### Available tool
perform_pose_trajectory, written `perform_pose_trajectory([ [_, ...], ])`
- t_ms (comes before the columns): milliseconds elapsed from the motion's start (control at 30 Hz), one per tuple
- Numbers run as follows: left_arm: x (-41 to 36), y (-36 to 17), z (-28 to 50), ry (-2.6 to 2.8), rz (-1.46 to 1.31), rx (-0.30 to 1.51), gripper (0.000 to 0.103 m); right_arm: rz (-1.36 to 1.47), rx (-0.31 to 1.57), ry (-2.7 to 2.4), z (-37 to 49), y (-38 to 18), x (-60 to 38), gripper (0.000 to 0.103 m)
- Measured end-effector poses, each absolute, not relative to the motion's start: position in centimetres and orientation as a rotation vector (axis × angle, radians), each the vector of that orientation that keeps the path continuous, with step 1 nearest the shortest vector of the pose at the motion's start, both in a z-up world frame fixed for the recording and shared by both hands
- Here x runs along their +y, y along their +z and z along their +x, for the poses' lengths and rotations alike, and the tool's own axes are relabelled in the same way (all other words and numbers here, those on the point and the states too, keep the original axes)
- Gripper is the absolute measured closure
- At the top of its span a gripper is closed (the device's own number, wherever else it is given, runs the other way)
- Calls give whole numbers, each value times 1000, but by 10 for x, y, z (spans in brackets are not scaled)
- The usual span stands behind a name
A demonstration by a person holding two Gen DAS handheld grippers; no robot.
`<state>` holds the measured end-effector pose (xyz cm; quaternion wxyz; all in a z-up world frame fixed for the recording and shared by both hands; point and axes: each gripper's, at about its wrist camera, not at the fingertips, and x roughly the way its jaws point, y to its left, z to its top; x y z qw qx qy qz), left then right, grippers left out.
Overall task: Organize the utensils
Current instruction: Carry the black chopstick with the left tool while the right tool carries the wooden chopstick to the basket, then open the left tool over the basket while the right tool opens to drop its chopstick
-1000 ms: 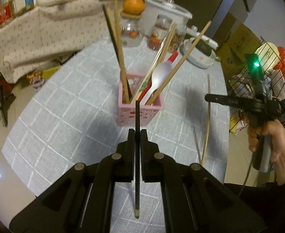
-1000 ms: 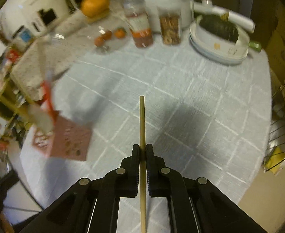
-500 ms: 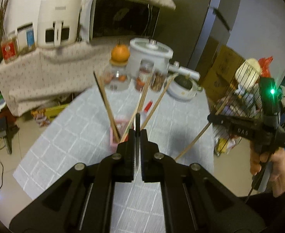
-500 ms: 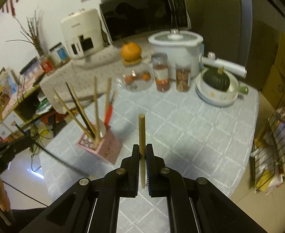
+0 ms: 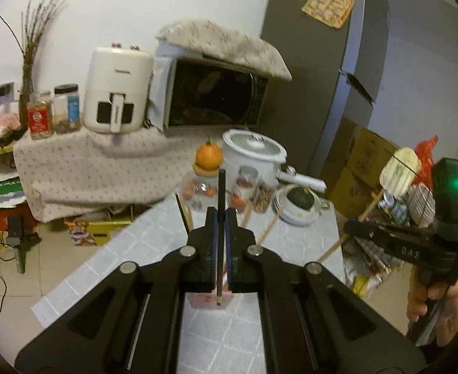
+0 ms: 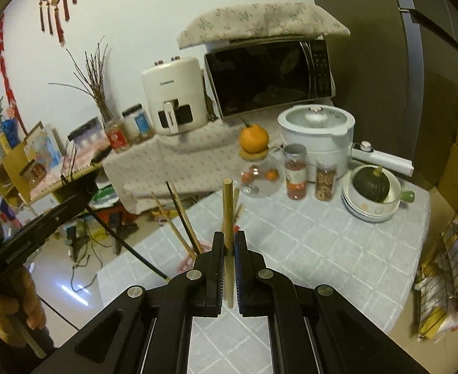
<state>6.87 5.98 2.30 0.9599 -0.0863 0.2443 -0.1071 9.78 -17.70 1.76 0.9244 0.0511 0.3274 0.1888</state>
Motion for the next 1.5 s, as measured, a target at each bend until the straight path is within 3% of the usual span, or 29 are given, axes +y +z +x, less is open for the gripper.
perform_pose_trajectory([
  [500, 46, 7, 99, -152, -126, 492, 98, 140, 637, 394, 109, 15, -164, 97],
  [1367, 38, -51, 147, -121, -127, 697, 97, 138, 583, 422, 117, -1, -142, 97],
  [1500, 41, -54, 147, -134, -154, 721, 90, 105, 563, 425, 119, -4, -133, 97],
])
